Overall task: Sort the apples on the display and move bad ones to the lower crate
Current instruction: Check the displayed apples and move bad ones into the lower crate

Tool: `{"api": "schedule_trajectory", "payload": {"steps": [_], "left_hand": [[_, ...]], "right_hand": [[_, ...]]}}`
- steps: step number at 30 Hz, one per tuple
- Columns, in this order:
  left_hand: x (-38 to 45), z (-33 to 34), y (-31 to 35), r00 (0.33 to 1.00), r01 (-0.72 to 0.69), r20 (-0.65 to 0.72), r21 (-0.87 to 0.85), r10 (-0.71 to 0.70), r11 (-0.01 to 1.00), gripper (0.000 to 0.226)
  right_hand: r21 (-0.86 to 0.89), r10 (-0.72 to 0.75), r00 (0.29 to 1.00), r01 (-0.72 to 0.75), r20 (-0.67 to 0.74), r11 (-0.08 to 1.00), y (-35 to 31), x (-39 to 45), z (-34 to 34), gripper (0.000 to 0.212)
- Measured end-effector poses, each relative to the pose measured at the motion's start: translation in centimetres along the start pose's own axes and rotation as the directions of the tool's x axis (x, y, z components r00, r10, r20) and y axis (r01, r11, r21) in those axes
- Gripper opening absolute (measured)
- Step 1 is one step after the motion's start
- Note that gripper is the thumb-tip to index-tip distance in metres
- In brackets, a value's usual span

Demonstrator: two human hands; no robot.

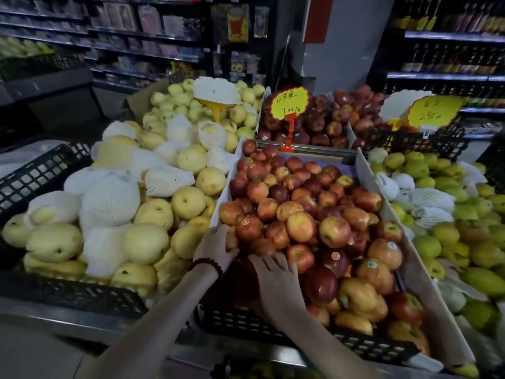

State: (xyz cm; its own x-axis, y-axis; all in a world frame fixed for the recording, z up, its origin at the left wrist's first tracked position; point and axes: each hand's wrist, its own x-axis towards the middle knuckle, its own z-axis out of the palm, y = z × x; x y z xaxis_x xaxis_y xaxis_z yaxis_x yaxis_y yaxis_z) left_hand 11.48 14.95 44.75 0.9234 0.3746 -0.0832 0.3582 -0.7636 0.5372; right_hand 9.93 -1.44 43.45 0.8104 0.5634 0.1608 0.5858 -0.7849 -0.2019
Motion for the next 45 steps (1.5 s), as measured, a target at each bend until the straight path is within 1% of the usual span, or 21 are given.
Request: {"api": "schedule_trajectory", "payload": {"steps": [3,7,8,11,13,16,17,19,21,22,24,25,29,31,33,35,37,38,41,43,45], "left_hand": [[-0.1,0.1,-0.2,1.000,-0.023,-0.002,0.014,0.023,1.000,0.048],[-0.1,-0.6,-0.2,0.994,-0.025,-0.103,-0.043,0.021,0.999,0.038],[-0.2,-0.8,-0.1,0.992,-0.031,-0.126,-0.061,0.024,0.998,0.035],[-1.0,-1.7,1.1,0.982,-0.080,-0.177,-0.104,0.061,0.991,0.030],[-2.3,-2.4,2.4,0.973,-0.105,-0.218,-0.141,0.073,0.984,0.029],[-5.1,-3.2,4.8,0.957,-0.142,-0.280,-0.219,0.077,0.965,0.023],[-6.2,-3.2,5.4,0.955,-0.148,-0.286,-0.248,0.073,0.958,0.020],[-8.7,-2.5,6.2,0.959,-0.139,-0.278,-0.328,0.045,0.935,0.016],[-11.0,-1.2,6.3,0.966,-0.117,-0.258,-0.412,0.008,0.904,0.013],[-12.1,-0.4,6.2,0.972,-0.097,-0.233,-0.450,-0.012,0.888,0.012],[-14.3,1.8,5.5,0.983,-0.079,-0.181,-0.526,-0.021,0.847,0.014],[-15.4,3.1,5.0,0.987,-0.086,-0.159,-0.554,-0.004,0.828,0.016],[-19.4,8.6,3.4,0.996,-0.068,-0.001,-0.666,0.090,0.743,0.020],[-20.4,12.1,2.0,0.990,-0.034,0.081,-0.664,0.117,0.747,0.021],[-20.6,15.8,0.4,0.986,-0.037,0.106,-0.628,0.132,0.777,0.020],[-20.5,19.3,-1.5,0.984,-0.090,0.062,-0.631,0.166,0.770,0.018],[-20.2,22.7,-3.6,0.976,-0.171,0.007,-0.599,0.219,0.782,0.020],[-20.1,24.4,-4.5,0.971,-0.185,0.020,-0.576,0.240,0.796,0.019],[-19.8,30.0,-7.8,0.969,-0.137,0.098,-0.554,0.227,0.821,0.015],[-19.6,34.0,-10.1,0.970,-0.094,0.140,-0.538,0.198,0.838,0.016],[-19.6,37.7,-12.2,0.973,-0.022,0.177,-0.569,0.148,0.822,0.015]], "right_hand": [[-0.068,-0.012,1.000,0.012,-0.012,0.998,-0.5,0.3,0.3,0.073],[-0.053,-0.072,0.991,0.079,0.111,0.996,-0.3,0.5,0.1,0.077],[-0.014,-0.077,0.987,0.080,0.138,0.997,-0.2,0.3,-0.4,0.077],[0.117,-0.056,0.998,0.052,0.030,0.992,0.0,-0.2,-1.8,0.066],[0.301,-0.019,0.995,0.048,-0.099,0.952,0.2,-1.0,-3.4,0.056],[0.502,0.100,0.957,0.051,-0.271,0.863,0.7,-2.5,-5.9,0.026],[0.564,0.149,0.942,0.049,-0.300,0.824,1.0,-3.1,-6.5,0.018],[0.743,0.261,0.939,-0.010,-0.222,0.669,1.2,-4.8,-7.7,0.008],[0.879,0.309,0.946,-0.062,-0.100,0.473,1.9,-6.7,-7.7,0.010],[0.913,0.316,0.947,-0.072,-0.064,0.402,2.1,-7.9,-7.2,0.010],[0.944,0.300,0.953,-0.069,-0.033,0.323,2.9,-10.3,-5.4,0.010],[0.949,0.286,0.958,-0.062,-0.031,0.310,3.3,-11.6,-4.3,0.011],[0.946,0.226,0.973,-0.029,-0.047,0.321,5.4,-15.7,1.5,0.017],[0.935,0.204,0.975,0.010,-0.087,0.353,6.3,-17.4,4.7,0.016],[0.899,0.186,0.968,0.075,-0.170,0.433,7.1,-19.0,8.0,0.015],[0.876,0.180,0.960,0.108,-0.215,0.471,8.2,-20.7,11.7,0.014],[0.885,0.200,0.961,0.080,-0.190,0.458,9.6,-22.0,15.8,0.013],[0.896,0.223,0.962,0.042,-0.155,0.442,10.4,-22.6,17.9,0.013],[0.917,0.268,0.959,-0.021,-0.094,0.398,12.8,-24.4,24.0,0.011],[0.904,0.286,0.953,-0.037,-0.096,0.425,14.0,-25.9,28.1,0.016],[0.898,0.327,0.941,-0.068,-0.087,0.435,15.2,-27.3,32.0,0.019]]}}
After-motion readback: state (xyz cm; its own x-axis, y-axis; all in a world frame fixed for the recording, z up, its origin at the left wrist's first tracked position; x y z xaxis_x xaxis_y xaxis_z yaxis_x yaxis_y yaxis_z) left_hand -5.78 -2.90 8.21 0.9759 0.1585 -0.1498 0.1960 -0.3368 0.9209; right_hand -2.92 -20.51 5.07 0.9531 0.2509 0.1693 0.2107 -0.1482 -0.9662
